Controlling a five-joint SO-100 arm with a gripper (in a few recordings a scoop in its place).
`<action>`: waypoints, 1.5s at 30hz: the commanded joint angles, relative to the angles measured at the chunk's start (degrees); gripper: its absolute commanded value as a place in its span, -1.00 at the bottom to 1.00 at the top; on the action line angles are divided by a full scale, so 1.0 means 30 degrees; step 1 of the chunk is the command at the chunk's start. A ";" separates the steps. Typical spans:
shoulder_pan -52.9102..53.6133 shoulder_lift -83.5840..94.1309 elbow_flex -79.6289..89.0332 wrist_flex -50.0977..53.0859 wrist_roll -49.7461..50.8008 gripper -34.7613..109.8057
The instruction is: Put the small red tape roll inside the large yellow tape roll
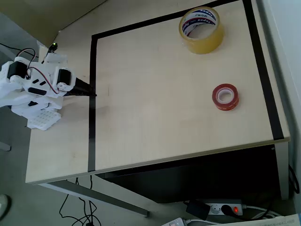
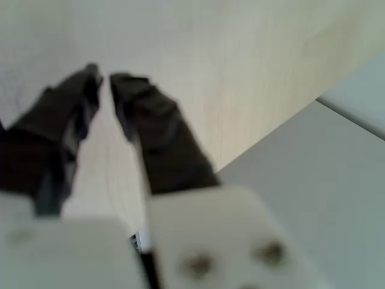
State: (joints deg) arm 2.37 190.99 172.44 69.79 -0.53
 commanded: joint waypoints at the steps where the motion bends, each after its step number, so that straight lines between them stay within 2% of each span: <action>1: -0.0469 0.0000 0.1318 -0.0264 0.0205 -0.52; 13: -0.2109 -0.1406 -0.1787 -0.0557 0.0322 -0.52; 17: -0.1113 -0.7822 -0.6650 -0.1465 0.0176 -0.52; 23: 0.1230 -1.9688 -1.6875 -0.2051 0.0205 -0.52; 30: 0.2314 -2.6162 -2.3555 -0.3779 -0.0615 -0.52; 34: 0.2666 -3.0820 -2.9443 -0.3047 -0.0674 -0.52; 38: 0.3018 -3.5977 -3.7646 -0.0469 -0.0908 -0.52; 40: 0.3223 -3.9170 -4.3242 0.1787 -0.1025 -0.52; 43: 0.3428 -4.6230 -5.5986 0.6094 -0.1436 -0.52; 44: 0.3428 -4.7578 -5.8125 0.6270 -0.1758 -0.52; 45: 0.3398 -4.7725 -5.7803 0.5713 -0.1875 -0.52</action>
State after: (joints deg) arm 11.34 58.45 49.22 82.79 -3.96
